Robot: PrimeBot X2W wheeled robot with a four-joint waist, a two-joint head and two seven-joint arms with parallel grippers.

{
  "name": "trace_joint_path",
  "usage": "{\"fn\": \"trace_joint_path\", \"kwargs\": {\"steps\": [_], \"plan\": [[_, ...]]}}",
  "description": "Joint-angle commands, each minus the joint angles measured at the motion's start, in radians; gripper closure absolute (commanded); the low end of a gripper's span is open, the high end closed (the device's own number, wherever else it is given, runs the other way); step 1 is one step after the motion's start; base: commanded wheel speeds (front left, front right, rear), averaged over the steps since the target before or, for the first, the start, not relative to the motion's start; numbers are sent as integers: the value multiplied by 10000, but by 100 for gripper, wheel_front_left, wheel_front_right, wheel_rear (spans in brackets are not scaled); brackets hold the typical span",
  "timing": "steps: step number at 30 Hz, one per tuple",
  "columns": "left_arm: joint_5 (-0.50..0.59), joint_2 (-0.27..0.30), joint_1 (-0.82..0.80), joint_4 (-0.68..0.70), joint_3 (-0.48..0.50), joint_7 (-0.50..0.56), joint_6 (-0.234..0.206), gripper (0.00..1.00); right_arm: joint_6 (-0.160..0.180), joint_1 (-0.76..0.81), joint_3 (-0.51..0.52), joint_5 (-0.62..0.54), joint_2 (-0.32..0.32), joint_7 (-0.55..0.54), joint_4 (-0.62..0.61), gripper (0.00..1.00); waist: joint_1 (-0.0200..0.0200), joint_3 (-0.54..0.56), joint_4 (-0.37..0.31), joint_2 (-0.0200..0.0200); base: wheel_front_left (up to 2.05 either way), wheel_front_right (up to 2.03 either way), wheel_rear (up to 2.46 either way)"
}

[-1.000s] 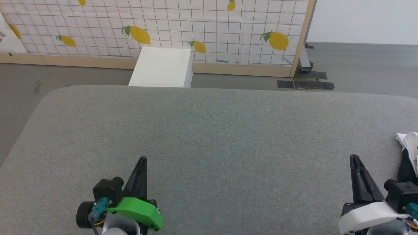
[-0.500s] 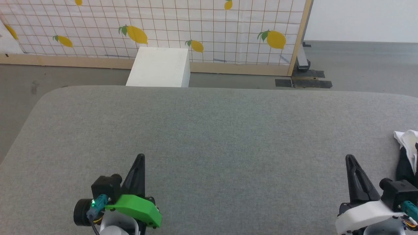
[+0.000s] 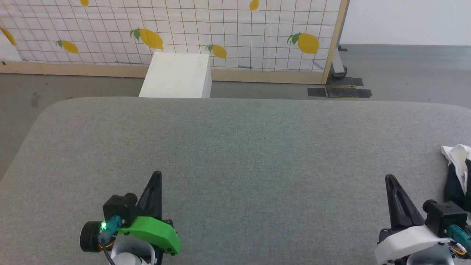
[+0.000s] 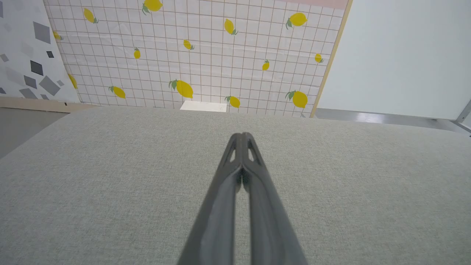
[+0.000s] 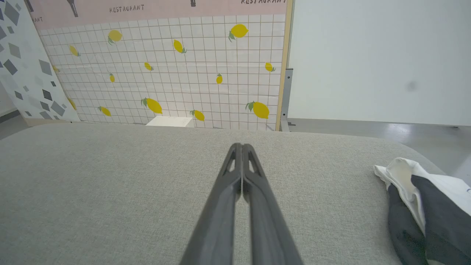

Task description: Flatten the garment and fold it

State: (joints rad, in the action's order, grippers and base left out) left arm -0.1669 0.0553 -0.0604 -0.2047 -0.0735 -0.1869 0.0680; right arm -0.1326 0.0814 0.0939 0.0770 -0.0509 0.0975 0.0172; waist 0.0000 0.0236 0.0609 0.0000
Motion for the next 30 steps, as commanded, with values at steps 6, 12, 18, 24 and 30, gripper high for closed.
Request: {"fn": "trace_joint_path", "kwargs": {"steps": [6, 12, 18, 24, 30], "plan": [[175, -18, 187, 210, 92, 146, -127, 100, 6, -229, -97, -113, 2, -86, -45, 100, 0, -17, -43, 0, 0, 0, 0], [300, -21, 222, 363, 146, 290, -173, 100, 7, -278, -168, -168, 3, -160, -55, 100, 0, -35, -90, 0, 0, 0, 0], [405, -23, 251, 492, 191, 411, -212, 100, 8, -319, -227, -214, 3, -223, -64, 100, 0, -50, -130, 0, 0, 0, 0], [510, -25, 281, 621, 236, 531, -251, 100, 9, -360, -286, -260, 3, -285, -73, 100, 0, -66, -169, 0, 0, 0, 0], [615, -28, 310, 750, 282, 653, -290, 100, 10, -401, -345, -306, 4, -348, -82, 100, 0, -81, -209, 0, 0, 0, 0]]}}
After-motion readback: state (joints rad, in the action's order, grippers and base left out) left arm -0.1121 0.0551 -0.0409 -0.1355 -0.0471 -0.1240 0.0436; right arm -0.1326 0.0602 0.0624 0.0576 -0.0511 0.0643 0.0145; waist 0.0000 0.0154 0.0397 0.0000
